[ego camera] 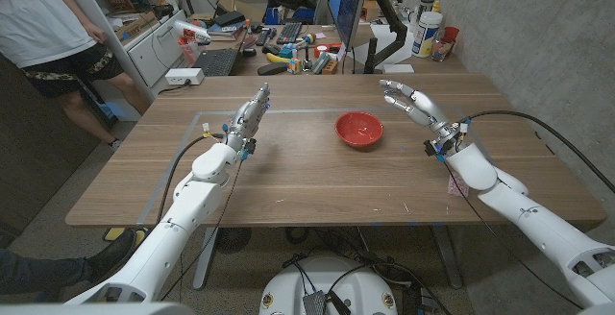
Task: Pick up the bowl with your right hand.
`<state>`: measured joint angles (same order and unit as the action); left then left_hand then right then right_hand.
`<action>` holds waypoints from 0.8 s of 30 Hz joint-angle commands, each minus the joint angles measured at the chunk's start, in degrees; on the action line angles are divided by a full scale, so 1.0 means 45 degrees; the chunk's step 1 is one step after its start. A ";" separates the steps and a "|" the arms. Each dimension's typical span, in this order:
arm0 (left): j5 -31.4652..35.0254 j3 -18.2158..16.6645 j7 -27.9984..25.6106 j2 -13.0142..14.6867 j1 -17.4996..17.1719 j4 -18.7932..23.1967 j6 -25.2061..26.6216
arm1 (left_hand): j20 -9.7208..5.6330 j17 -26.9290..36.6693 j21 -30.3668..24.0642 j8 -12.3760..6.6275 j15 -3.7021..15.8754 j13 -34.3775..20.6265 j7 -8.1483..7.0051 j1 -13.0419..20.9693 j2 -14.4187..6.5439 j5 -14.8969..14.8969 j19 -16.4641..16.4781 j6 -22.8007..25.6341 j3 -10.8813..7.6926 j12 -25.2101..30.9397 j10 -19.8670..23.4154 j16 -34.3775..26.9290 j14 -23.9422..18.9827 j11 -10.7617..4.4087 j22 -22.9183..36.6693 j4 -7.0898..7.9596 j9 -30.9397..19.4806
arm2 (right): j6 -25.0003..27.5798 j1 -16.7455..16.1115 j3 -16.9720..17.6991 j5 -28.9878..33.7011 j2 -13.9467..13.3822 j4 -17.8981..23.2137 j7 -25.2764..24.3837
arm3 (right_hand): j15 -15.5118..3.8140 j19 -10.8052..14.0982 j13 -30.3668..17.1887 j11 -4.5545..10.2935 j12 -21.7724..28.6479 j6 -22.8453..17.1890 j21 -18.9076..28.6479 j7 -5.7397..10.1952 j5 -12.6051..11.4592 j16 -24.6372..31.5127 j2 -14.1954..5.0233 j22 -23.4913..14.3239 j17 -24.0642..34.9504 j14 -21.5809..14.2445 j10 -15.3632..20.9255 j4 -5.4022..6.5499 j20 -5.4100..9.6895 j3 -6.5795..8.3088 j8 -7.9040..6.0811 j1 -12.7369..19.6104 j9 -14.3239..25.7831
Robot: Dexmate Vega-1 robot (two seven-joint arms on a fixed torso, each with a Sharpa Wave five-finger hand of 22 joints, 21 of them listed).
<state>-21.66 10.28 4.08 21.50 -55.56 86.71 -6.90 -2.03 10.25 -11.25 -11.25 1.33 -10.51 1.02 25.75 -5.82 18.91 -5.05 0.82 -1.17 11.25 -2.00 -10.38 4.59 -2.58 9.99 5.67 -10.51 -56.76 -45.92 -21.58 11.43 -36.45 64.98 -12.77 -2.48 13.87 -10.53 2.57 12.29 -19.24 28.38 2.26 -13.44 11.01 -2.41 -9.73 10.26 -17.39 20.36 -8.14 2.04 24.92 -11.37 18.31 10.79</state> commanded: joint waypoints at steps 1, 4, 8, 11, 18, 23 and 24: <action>-0.0014 -0.0052 0.0040 0.0090 -0.0015 0.0026 0.0023 | -0.0622 0.0046 0.0002 -0.0028 0.0020 -0.0072 0.0032 0.0129 0.0009 0.0102 -0.0159 0.0095 0.0032 0.0063 0.0046 -0.0079 -0.0008 -0.0115 0.0053 0.0010 -0.0034 | 0.0067 0.0134 0.0071 0.1688 -0.0367 0.0303 -0.0815 | -0.0818 0.0021 -0.0047 0.0113 -0.0017 0.0011 -0.0052 0.0120 -0.0096 -0.0006 -0.0008 -0.0026 0.0069 0.0054 -0.0012 -0.0070 0.0951 0.0053 0.0042 0.0065 0.0039; -0.0022 -0.0069 0.0043 0.0101 -0.0016 0.0020 0.0024 | -0.0626 0.0046 0.0005 -0.0022 0.0015 -0.0072 0.0054 0.0129 0.0008 0.0101 -0.0171 0.0083 0.0039 0.0064 0.0048 -0.0078 -0.0007 -0.0133 0.0053 0.0010 -0.0034 | 0.0062 0.0164 0.0052 0.2018 -0.0440 0.0326 -0.1039 | -0.0843 0.0030 -0.0048 0.0125 -0.0009 0.0026 -0.0071 0.0143 -0.0109 -0.0009 0.0004 -0.0027 0.0069 0.0062 0.0006 -0.0072 0.0953 0.0055 0.0046 0.0068 0.0040; -0.0021 -0.0066 0.0065 0.0112 0.0004 -0.0004 0.0031 | -0.0639 0.0046 0.0006 -0.0026 0.0020 -0.0072 0.0053 0.0131 0.0007 0.0101 -0.0177 0.0095 0.0047 0.0064 0.0050 -0.0076 -0.0002 -0.0128 0.0053 0.0009 -0.0034 | 0.0076 0.0201 0.0003 0.2519 -0.0531 0.0377 -0.1355 | -0.0851 0.0041 -0.0049 0.0152 -0.0013 0.0050 -0.0092 0.0158 -0.0125 -0.0004 0.0018 -0.0026 0.0070 0.0048 -0.0004 -0.0075 0.0964 0.0057 0.0054 0.0073 0.0040; -0.0017 -0.0050 0.0100 0.0112 0.0038 -0.0041 0.0024 | -0.0643 0.0047 0.0005 -0.0025 0.0017 -0.0072 0.0059 0.0132 0.0006 0.0100 -0.0179 0.0094 0.0054 0.0058 0.0035 -0.0076 -0.0004 -0.0099 0.0053 0.0009 -0.0034 | 0.0075 0.0247 -0.0061 0.2863 -0.0593 0.0392 -0.1582 | -0.0864 0.0051 -0.0049 0.0148 -0.0012 0.0062 -0.0109 0.0159 -0.0138 -0.0008 0.0030 -0.0026 0.0070 0.0058 -0.0004 -0.0078 0.0984 0.0060 0.0056 0.0077 0.0041; -0.0039 -0.0054 0.0141 0.0095 0.0063 -0.0074 -0.0002 | -0.0638 0.0046 0.0014 -0.0018 0.0025 -0.0073 0.0055 0.0136 0.0003 0.0098 -0.0214 0.0084 0.0070 0.0066 0.0053 -0.0072 0.0004 -0.0089 0.0054 0.0007 -0.0034 | 0.0039 0.0461 -0.0246 0.3721 -0.0716 0.0290 -0.2211 | -0.0891 0.0069 -0.0051 0.0185 -0.0012 0.0102 -0.0151 0.0227 -0.0168 -0.0008 0.0058 -0.0026 0.0072 0.0057 -0.0007 -0.0082 0.1003 0.0063 0.0066 0.0085 0.0043; -0.0033 -0.0100 0.0101 0.0154 0.0006 0.0055 0.0056 | -0.0629 0.0046 0.0017 -0.0018 0.0000 -0.0073 0.0063 0.0140 0.0001 0.0098 -0.0233 0.0085 0.0080 0.0065 0.0052 -0.0071 0.0006 -0.0111 0.0054 0.0006 -0.0035 | 0.0087 0.0550 -0.0381 0.4002 -0.0806 0.0261 -0.2553 | -0.0946 0.0096 -0.0052 0.0256 -0.0012 0.0122 -0.0186 0.0251 -0.0198 -0.0014 0.0087 -0.0027 0.0073 0.0072 -0.0009 -0.0084 0.1030 0.0064 0.0067 0.0086 0.0044; -0.0032 -0.0103 0.0095 0.0161 -0.0005 0.0075 0.0065 | -0.0633 0.0046 0.0018 -0.0015 0.0006 -0.0073 0.0063 0.0140 0.0001 0.0098 -0.0236 0.0079 0.0082 0.0066 0.0056 -0.0071 0.0005 -0.0117 0.0054 0.0006 -0.0035 | 0.0077 0.0567 -0.0410 0.4076 -0.0823 0.0254 -0.2637 | -0.0943 0.0097 -0.0053 0.0269 -0.0012 0.0128 -0.0193 0.0253 -0.0203 -0.0015 0.0092 -0.0026 0.0074 0.0076 -0.0010 -0.0085 0.1037 0.0063 0.0069 0.0086 0.0045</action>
<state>-21.75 10.04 4.56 21.94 -55.44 86.59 -6.90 -2.03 10.25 -11.25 -11.25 1.33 -10.51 1.02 25.75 -5.82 18.91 -5.68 0.82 -1.17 11.25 -2.00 -10.38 4.59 -2.58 9.99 5.67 -10.51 -56.56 -44.29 -22.34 25.19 -39.26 66.41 -20.81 -2.47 13.87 -10.53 3.42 12.30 -18.62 27.91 2.88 -13.99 11.02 -2.41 -9.73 10.26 -17.40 20.13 -8.14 2.04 24.92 -11.37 18.30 10.78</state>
